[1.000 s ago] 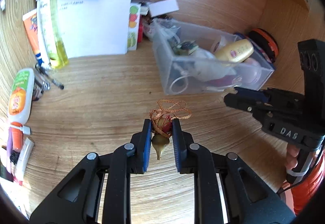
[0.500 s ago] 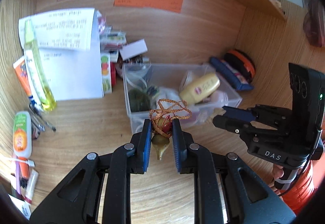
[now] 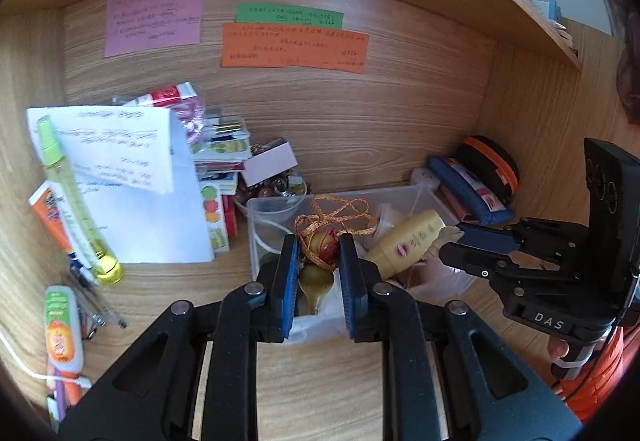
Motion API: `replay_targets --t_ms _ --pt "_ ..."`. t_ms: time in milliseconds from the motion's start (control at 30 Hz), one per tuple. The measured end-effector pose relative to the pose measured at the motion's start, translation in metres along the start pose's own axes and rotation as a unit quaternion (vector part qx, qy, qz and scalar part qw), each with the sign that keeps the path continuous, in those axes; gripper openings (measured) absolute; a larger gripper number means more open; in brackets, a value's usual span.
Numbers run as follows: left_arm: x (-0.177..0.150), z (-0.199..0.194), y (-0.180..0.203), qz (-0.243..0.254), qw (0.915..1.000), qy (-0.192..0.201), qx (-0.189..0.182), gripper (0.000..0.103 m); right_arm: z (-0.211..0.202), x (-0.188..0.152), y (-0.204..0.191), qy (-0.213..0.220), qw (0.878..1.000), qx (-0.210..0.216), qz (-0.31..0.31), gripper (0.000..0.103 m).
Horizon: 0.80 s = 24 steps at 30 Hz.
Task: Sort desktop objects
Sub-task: 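Carry the string with bead over the clear box with the left tool, then lower the string into the box and open the left tool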
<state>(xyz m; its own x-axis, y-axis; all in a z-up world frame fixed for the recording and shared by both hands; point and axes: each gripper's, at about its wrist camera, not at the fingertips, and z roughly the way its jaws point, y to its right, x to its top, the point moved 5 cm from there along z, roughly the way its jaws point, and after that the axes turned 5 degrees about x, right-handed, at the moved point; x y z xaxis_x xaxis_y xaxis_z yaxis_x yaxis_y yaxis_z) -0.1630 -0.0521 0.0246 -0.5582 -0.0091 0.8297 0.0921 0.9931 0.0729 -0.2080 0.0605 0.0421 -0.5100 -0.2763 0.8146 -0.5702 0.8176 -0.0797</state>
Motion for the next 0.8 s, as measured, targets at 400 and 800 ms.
replay_targets --t_ms 400,800 --pt "0.012 0.061 0.010 0.010 0.9995 -0.029 -0.004 0.019 0.036 0.027 0.020 -0.006 1.000 -0.001 -0.015 0.024" --pt "-0.004 0.114 0.002 0.008 0.9968 -0.078 0.016 0.019 0.089 0.016 0.038 -0.052 0.999 0.005 -0.006 0.024"
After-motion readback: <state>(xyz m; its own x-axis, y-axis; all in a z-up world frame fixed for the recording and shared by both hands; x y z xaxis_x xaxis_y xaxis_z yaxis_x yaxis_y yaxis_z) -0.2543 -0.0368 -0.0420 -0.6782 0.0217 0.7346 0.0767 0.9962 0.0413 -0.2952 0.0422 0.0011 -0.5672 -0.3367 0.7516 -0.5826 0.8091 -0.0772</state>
